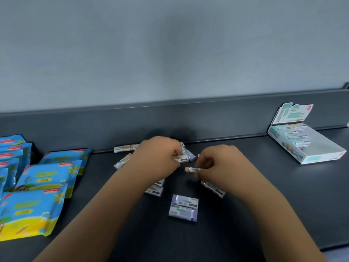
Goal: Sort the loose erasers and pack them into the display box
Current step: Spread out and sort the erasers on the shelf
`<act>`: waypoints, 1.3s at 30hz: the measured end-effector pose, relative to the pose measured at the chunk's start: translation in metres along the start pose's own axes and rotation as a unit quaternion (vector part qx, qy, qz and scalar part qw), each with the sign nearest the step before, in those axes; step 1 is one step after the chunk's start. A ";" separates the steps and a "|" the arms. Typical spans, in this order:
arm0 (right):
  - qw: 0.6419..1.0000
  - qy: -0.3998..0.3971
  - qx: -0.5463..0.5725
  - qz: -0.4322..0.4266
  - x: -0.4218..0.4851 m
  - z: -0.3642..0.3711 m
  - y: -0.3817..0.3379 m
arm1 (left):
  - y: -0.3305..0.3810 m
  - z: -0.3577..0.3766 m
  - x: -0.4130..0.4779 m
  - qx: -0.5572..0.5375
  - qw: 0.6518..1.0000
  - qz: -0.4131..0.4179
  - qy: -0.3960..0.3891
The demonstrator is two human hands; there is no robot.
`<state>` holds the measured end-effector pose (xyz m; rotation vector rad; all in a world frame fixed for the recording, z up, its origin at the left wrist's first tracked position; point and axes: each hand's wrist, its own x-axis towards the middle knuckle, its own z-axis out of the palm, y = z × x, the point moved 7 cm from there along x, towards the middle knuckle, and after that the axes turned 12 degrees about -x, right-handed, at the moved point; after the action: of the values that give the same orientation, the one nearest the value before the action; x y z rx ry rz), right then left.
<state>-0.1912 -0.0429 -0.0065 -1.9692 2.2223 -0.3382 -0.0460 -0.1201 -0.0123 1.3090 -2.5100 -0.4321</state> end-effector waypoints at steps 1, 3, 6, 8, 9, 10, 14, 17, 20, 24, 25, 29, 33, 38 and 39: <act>1.000 0.011 0.013 0.000 -0.001 -0.005 0.005 | 0.006 -0.001 0.001 0.004 1.000 -0.002 0.001; 0.999 0.045 0.026 0.000 -0.003 -0.016 0.018 | 0.020 -0.003 0.003 0.014 1.000 -0.012 0.013; 0.995 0.082 0.048 0.001 -0.007 -0.031 0.047 | 0.037 -0.003 0.005 0.017 0.998 -0.046 0.051; 0.993 0.103 0.065 -0.006 -0.008 -0.041 0.068 | 0.050 0.000 0.004 0.011 0.994 -0.067 0.082; 0.991 0.112 0.071 -0.013 -0.008 -0.045 0.078 | 0.058 0.002 0.004 0.008 0.993 -0.077 0.092; 0.990 0.115 0.076 -0.021 -0.009 -0.050 0.087 | 0.067 0.006 0.004 0.004 0.992 -0.085 0.096; 0.988 0.110 0.085 -0.064 -0.015 -0.063 0.120 | 0.101 0.025 0.006 -0.018 0.987 -0.116 0.108; 0.984 0.126 0.086 -0.092 -0.017 -0.071 0.145 | 0.126 0.035 0.010 -0.008 0.984 -0.132 0.120; 0.982 0.137 0.095 -0.089 -0.021 -0.077 0.169 | 0.147 0.044 0.013 -0.016 0.982 -0.143 0.121; 0.983 0.132 0.109 -0.061 -0.028 -0.082 0.197 | 0.170 0.057 0.012 -0.031 0.984 -0.125 0.121; 0.985 0.126 0.111 -0.050 -0.029 -0.082 0.203 | 0.174 0.059 0.013 -0.035 0.984 -0.125 0.121; 0.984 0.126 0.123 -0.030 -0.034 -0.086 0.220 | 0.190 0.066 0.021 -0.036 0.987 -0.113 0.110; 0.984 0.120 0.129 -0.033 -0.038 -0.089 0.232 | 0.207 0.069 0.032 -0.040 0.988 -0.098 0.113; 0.979 0.154 0.129 -0.022 -0.032 -0.109 0.273 | 0.241 0.076 0.051 -0.046 0.989 -0.074 0.122; 0.979 0.157 0.127 -0.023 -0.030 -0.115 0.283 | 0.248 0.078 0.056 -0.049 0.988 -0.074 0.125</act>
<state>-0.4886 0.0256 0.0273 -1.9406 2.1724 -0.9485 -0.2911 -0.0204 0.0172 1.4201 -2.1695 -0.3901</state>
